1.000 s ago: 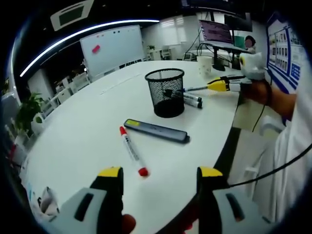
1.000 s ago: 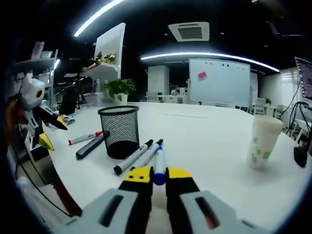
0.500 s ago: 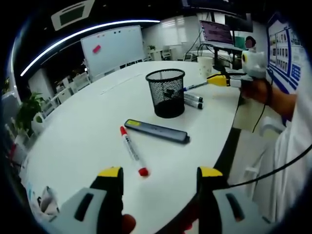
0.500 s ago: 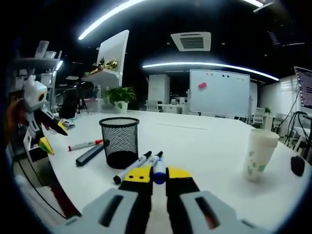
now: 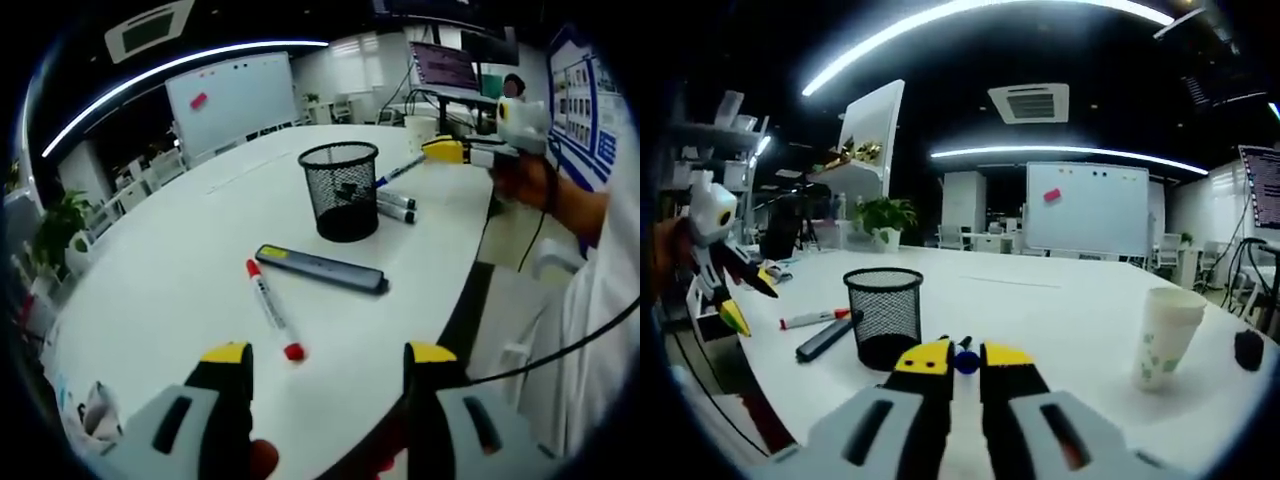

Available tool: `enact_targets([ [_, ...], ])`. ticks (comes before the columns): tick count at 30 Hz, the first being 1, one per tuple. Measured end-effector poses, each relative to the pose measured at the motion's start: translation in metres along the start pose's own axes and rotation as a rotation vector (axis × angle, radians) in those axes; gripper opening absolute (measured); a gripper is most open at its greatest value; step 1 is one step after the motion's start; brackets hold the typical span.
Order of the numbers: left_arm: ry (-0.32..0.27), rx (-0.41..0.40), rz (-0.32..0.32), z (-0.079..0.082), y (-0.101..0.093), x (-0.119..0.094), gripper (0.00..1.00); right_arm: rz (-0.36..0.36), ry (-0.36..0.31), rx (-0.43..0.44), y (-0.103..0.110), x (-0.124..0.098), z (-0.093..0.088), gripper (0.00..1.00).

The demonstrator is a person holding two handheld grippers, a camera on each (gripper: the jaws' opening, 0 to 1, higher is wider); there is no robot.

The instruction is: Place the scattered laser pointers and whiteboard markers into the pen holder and stack the scattered paper cups together

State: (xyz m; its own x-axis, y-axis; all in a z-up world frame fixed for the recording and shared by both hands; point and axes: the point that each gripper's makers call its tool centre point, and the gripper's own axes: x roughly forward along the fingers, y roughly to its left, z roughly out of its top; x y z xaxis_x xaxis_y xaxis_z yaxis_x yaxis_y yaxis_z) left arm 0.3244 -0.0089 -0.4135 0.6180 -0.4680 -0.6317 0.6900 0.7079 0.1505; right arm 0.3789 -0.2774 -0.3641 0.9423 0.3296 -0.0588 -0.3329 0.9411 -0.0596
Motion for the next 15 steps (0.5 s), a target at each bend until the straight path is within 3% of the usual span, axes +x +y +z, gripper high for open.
enact_targets([
  [15,-0.002,0.003,0.000,0.002,-0.001,0.000,0.61,0.000,-0.025,-0.005,-0.004,0.005,0.012,0.11],
])
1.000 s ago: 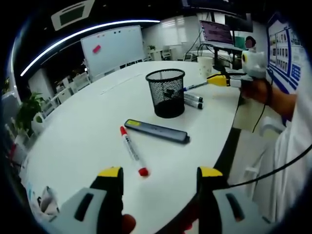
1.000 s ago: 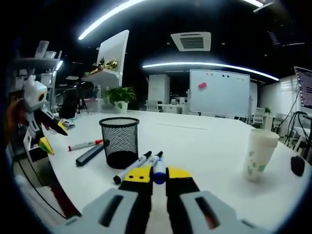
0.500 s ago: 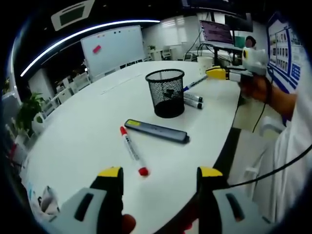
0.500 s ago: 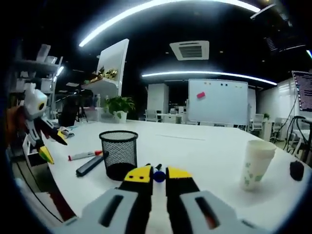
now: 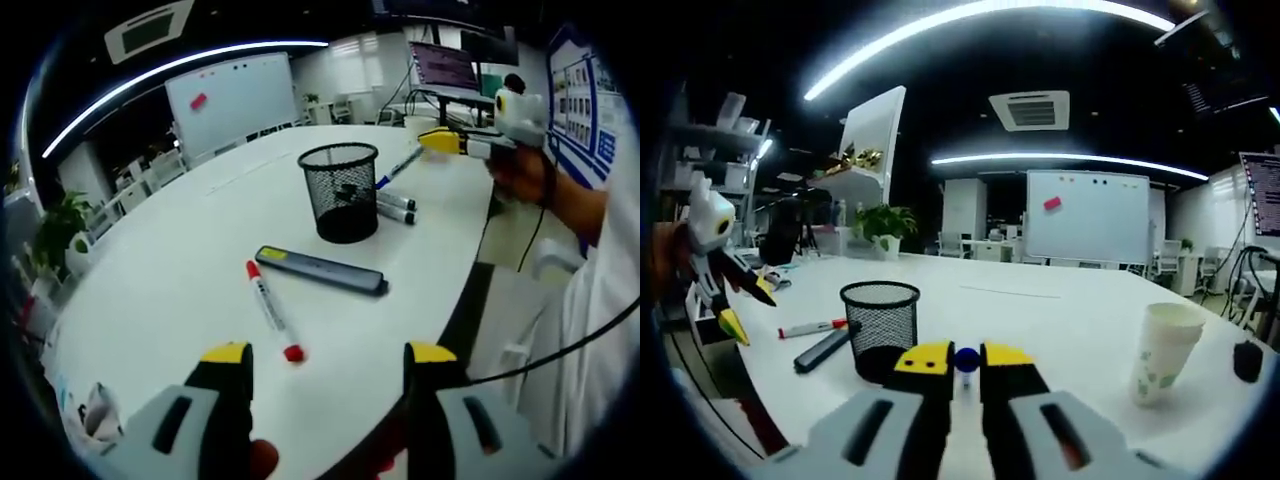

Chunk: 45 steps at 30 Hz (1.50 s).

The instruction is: Place the scattered laser pointers and whiteboard markers into the pen holder and stack the scattered paper cups together

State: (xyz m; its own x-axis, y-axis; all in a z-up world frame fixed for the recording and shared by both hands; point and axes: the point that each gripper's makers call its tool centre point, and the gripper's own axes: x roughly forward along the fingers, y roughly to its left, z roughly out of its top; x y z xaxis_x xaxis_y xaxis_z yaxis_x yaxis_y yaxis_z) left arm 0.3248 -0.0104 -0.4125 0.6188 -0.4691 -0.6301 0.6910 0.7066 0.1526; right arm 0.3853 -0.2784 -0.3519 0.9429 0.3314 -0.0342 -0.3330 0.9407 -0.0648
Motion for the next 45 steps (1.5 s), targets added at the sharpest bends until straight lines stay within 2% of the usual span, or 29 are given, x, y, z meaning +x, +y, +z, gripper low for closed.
enact_targets([
  [16,-0.006,0.007,-0.001,0.003,0.001,0.000,0.61,0.006,-0.009,0.012,0.001,0.005,0.010,0.11],
  [45,-0.002,-0.004,0.000,-0.001,0.002,0.002,0.61,0.003,-0.003,0.028,0.003,0.015,0.028,0.11],
])
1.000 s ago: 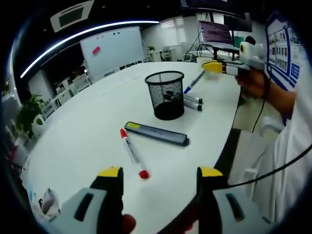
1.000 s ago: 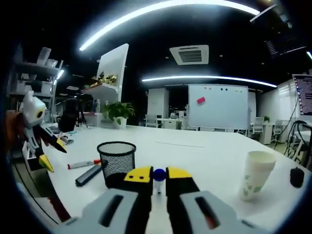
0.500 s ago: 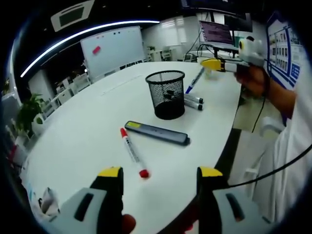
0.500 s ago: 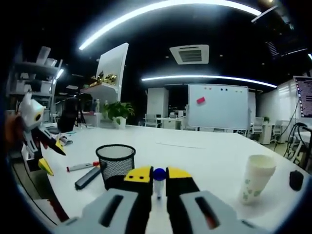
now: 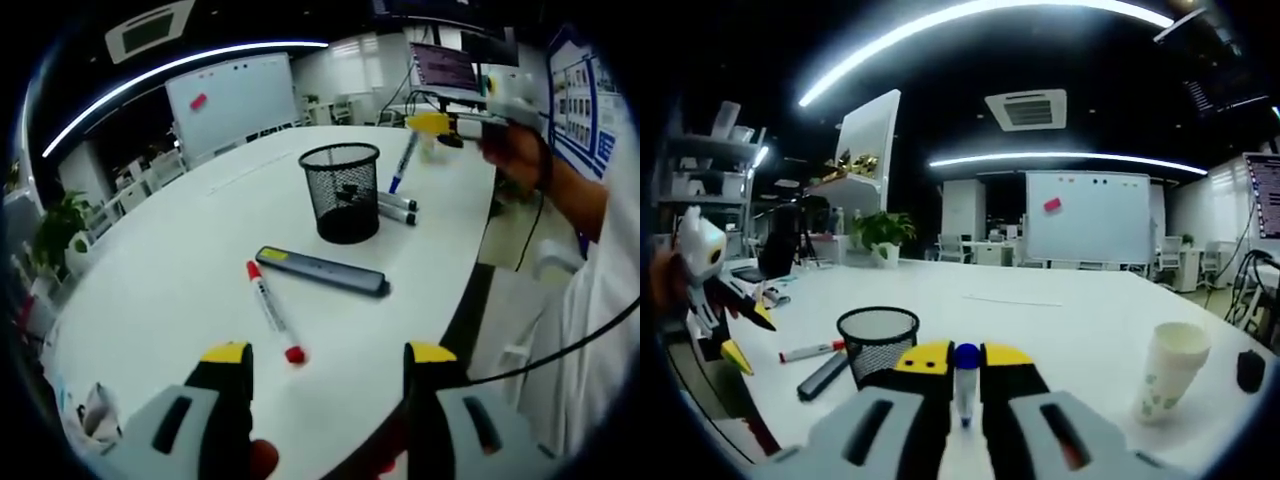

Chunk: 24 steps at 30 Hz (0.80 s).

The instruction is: Place the scattered laser pointers and whiteboard markers into the pen holder and stack the scattered paper cups together

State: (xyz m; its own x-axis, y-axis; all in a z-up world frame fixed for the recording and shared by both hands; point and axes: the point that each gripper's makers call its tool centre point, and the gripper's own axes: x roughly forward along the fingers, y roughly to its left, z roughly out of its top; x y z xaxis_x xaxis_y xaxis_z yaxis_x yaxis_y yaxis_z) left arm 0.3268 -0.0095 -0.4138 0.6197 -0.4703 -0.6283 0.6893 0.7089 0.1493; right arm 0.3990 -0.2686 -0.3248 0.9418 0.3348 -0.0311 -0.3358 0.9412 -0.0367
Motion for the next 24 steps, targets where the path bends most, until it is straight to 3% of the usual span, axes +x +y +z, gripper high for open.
enact_targets([
  [24,-0.001,-0.005,0.002,-0.002,0.001,0.000,0.61,0.033,-0.004,-0.019,0.005,0.011,0.012,0.11],
])
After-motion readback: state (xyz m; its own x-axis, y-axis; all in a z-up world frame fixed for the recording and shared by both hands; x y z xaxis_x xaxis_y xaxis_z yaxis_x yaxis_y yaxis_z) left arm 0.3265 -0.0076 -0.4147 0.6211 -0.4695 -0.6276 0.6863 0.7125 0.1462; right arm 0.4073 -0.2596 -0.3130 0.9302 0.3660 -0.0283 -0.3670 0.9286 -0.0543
